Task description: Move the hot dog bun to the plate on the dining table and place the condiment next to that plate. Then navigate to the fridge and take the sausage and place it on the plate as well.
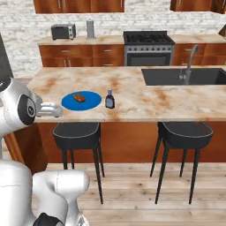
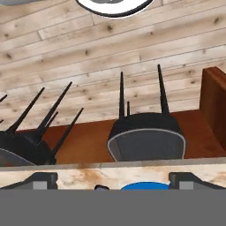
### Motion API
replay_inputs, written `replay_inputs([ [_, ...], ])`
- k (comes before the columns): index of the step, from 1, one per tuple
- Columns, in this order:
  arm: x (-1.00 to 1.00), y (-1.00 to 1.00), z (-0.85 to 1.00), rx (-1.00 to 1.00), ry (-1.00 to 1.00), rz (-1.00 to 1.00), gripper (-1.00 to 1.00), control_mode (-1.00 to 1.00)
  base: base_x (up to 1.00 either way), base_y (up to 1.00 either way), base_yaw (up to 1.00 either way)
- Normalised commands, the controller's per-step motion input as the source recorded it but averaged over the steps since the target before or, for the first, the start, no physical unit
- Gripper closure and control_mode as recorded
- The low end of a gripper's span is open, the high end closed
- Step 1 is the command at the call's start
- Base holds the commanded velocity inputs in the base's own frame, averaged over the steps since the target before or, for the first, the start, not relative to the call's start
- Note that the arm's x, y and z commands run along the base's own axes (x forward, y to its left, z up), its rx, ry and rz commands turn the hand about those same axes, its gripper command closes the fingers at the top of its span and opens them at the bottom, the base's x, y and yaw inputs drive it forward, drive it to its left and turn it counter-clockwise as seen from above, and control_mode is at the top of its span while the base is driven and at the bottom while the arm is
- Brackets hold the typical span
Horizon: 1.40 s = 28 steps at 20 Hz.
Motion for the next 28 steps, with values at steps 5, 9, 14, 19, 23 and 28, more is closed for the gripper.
replay_inputs([
  [5,0.00,0.00,0.00,0.00,0.00,0.00,-1.00,1.00,-0.57,-0.32,-0.62],
  [9,0.00,0.00,0.00,0.00,0.00,0.00,-1.00,1.00,-0.23,-0.33,-0.54],
  [14,0.00,0.00,0.00,0.00,0.00,0.00,-1.00,1.00,0.18,-0.40,-0.42],
  [19,0.00,0.00,0.00,0.00,0.00,0.00,-1.00,1.00,0.37,-0.42,-0.55],
  [23,0.00,0.00,0.00,0.00,0.00,0.00,-1.00,1.00,0.13,-0.25,-0.65],
  [28,0.00,0.00,0.00,0.00,0.00,0.00,-1.00,1.00,0.10,0.11,-0.71],
])
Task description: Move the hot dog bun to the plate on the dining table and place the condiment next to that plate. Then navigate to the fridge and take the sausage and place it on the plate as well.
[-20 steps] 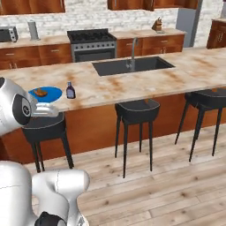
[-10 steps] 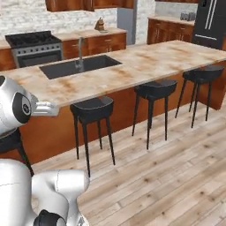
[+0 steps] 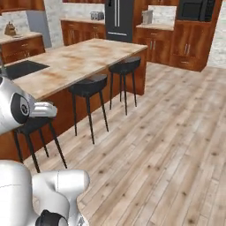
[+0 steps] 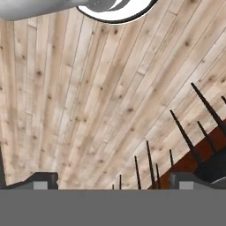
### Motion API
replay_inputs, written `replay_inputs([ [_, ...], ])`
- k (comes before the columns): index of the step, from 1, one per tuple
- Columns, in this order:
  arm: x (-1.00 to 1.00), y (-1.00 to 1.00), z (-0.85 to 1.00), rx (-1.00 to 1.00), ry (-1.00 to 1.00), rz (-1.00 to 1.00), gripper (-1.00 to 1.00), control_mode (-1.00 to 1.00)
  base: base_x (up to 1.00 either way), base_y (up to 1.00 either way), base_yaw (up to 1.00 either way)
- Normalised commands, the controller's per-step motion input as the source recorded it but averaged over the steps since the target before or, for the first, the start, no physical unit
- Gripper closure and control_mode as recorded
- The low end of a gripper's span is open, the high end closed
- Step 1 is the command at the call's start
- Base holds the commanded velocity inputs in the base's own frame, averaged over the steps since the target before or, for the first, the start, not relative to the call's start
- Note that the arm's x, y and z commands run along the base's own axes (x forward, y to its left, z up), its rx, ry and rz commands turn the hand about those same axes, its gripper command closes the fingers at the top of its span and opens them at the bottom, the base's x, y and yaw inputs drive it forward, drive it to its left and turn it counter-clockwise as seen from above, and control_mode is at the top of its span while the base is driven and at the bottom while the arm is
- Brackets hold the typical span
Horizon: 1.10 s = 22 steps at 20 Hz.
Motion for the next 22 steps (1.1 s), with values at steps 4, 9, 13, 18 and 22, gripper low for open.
replay_inputs([
  [4,0.00,0.00,0.00,0.00,0.00,0.00,-1.00,1.00,0.59,0.07,-0.74],
  [9,0.00,0.00,0.00,0.00,0.00,0.00,-1.00,1.00,0.91,0.00,-0.29],
  [13,0.00,0.00,0.00,0.00,0.00,0.00,-1.00,1.00,1.00,0.00,-0.13],
  [18,0.00,0.00,0.00,0.00,0.00,0.00,-1.00,1.00,1.00,0.00,-0.14],
  [22,0.00,0.00,0.00,0.00,0.00,0.00,-1.00,1.00,1.00,0.00,-0.13],
])
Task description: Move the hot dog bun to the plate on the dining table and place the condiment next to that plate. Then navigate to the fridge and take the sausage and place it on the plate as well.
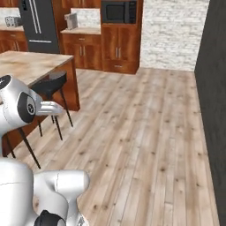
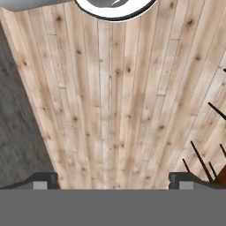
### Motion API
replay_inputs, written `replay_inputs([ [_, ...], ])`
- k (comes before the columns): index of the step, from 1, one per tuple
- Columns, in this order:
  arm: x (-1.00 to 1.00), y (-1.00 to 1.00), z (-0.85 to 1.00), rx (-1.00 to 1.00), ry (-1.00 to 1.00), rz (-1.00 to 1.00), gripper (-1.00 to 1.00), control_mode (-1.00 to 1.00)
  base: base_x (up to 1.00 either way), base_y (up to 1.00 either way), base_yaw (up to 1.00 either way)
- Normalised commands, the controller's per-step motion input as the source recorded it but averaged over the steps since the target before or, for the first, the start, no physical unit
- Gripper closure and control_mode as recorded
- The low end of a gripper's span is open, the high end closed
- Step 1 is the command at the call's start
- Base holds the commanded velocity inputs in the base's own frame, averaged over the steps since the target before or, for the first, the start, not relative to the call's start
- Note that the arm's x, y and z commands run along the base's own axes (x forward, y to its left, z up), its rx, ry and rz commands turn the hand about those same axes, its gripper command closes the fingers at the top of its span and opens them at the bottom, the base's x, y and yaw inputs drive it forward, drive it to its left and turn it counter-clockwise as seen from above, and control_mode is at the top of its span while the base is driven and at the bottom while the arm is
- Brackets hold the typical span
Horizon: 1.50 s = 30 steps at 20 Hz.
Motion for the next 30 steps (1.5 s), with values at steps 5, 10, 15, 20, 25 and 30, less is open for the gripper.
replay_inputs([
  [5,0.00,0.00,0.00,0.00,0.00,0.00,-1.00,1.00,1.00,0.02,-0.09],
  [10,0.00,0.00,0.00,0.00,0.00,0.00,-1.00,1.00,1.00,0.05,-0.13],
  [15,0.00,0.00,0.00,0.00,0.00,0.00,-1.00,1.00,1.00,0.01,-0.13],
  [20,0.00,0.00,0.00,0.00,0.00,0.00,-1.00,1.00,1.00,0.19,-0.14],
  [25,0.00,0.00,0.00,0.00,0.00,0.00,-1.00,1.00,1.00,0.16,-0.11],
  [30,0.00,0.00,0.00,0.00,0.00,0.00,-1.00,1.00,1.00,0.45,-0.12],
])
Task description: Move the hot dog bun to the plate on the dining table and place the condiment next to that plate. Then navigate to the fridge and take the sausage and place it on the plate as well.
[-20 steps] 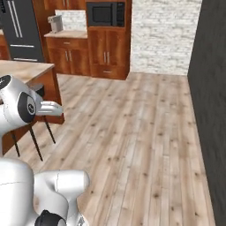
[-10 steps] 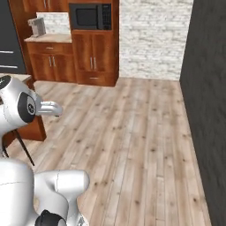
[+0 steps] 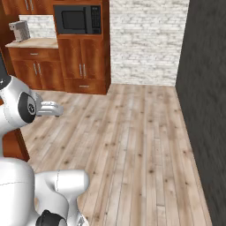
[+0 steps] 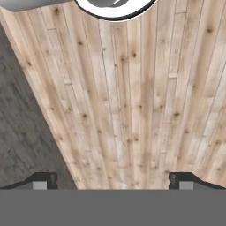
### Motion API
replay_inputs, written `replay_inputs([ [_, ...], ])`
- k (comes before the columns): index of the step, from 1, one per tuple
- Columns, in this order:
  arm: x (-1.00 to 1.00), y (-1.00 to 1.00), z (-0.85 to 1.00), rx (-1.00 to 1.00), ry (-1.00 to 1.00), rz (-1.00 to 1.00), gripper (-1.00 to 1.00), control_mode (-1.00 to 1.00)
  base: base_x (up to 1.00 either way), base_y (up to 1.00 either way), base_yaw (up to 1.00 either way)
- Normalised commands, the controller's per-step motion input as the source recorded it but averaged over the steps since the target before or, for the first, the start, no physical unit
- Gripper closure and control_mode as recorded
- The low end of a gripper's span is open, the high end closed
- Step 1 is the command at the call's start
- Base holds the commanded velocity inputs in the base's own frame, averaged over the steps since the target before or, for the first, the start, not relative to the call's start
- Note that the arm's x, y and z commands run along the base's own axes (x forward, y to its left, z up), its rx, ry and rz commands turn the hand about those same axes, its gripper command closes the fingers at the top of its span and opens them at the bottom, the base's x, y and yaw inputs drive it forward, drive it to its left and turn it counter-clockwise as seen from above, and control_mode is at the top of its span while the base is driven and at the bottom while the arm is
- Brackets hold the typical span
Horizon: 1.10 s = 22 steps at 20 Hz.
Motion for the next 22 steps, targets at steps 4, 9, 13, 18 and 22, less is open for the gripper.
replay_inputs([
  [4,0.00,0.00,0.00,0.00,0.00,0.00,-1.00,1.00,1.00,0.22,-0.09],
  [9,0.00,0.00,0.00,0.00,0.00,0.00,-1.00,1.00,1.00,0.39,-0.06],
  [13,0.00,0.00,0.00,0.00,0.00,0.00,-1.00,1.00,1.00,0.31,0.01],
  [18,0.00,0.00,0.00,0.00,0.00,0.00,-1.00,1.00,1.00,0.35,0.13],
  [22,0.00,0.00,0.00,0.00,0.00,0.00,-1.00,1.00,1.00,0.35,0.31],
])
